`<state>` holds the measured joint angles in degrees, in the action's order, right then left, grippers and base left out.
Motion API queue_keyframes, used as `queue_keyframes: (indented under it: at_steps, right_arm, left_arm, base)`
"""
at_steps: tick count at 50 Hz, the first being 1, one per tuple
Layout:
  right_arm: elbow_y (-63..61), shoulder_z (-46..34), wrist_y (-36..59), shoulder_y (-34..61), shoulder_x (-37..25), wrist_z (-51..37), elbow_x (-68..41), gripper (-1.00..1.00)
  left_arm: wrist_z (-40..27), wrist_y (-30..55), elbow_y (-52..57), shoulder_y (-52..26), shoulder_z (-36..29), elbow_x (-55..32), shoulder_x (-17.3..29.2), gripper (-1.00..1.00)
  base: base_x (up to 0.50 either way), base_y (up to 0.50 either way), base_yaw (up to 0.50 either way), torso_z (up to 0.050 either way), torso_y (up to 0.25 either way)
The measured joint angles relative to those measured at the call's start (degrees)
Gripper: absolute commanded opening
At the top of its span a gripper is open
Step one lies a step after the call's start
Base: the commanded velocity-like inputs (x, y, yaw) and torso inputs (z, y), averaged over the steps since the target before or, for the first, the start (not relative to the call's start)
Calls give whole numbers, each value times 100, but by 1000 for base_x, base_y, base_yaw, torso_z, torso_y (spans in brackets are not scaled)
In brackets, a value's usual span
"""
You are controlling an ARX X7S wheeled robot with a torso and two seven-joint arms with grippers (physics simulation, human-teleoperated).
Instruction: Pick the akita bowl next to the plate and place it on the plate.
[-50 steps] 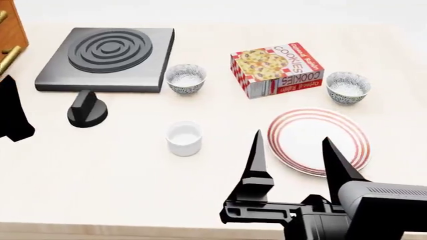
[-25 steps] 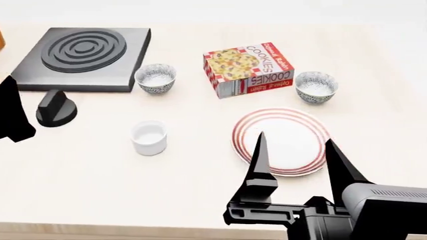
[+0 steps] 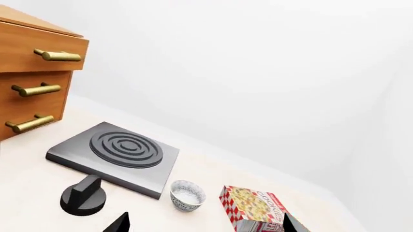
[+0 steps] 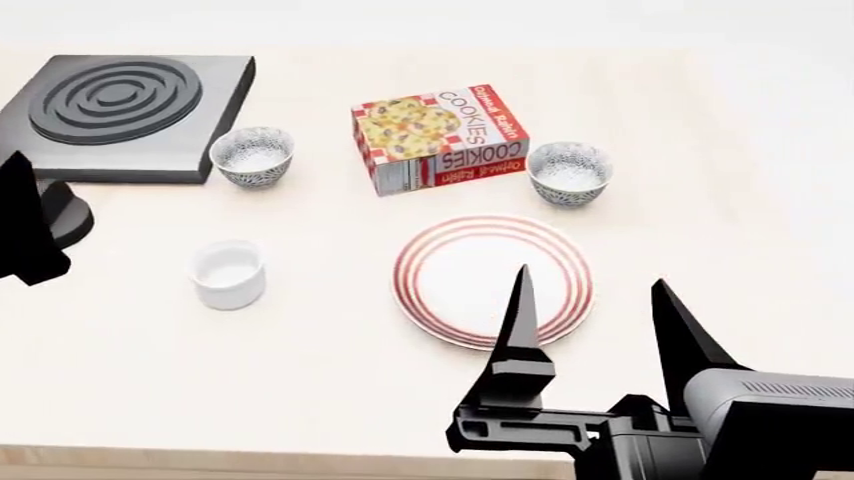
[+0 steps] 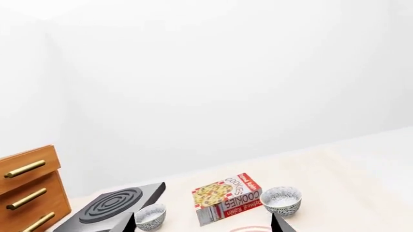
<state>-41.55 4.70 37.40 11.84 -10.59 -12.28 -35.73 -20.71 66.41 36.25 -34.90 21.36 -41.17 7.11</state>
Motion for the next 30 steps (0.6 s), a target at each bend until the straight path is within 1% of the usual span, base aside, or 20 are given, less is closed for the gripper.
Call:
queue_keyframes:
  at_steps: [30]
  right_arm:
    - [95, -111, -93, 31, -91, -90, -54, 100]
  left_arm:
    - [-130, -119, -65, 24, -53, -169, 94, 100]
  base:
    - [0, -220, 0, 0, 0]
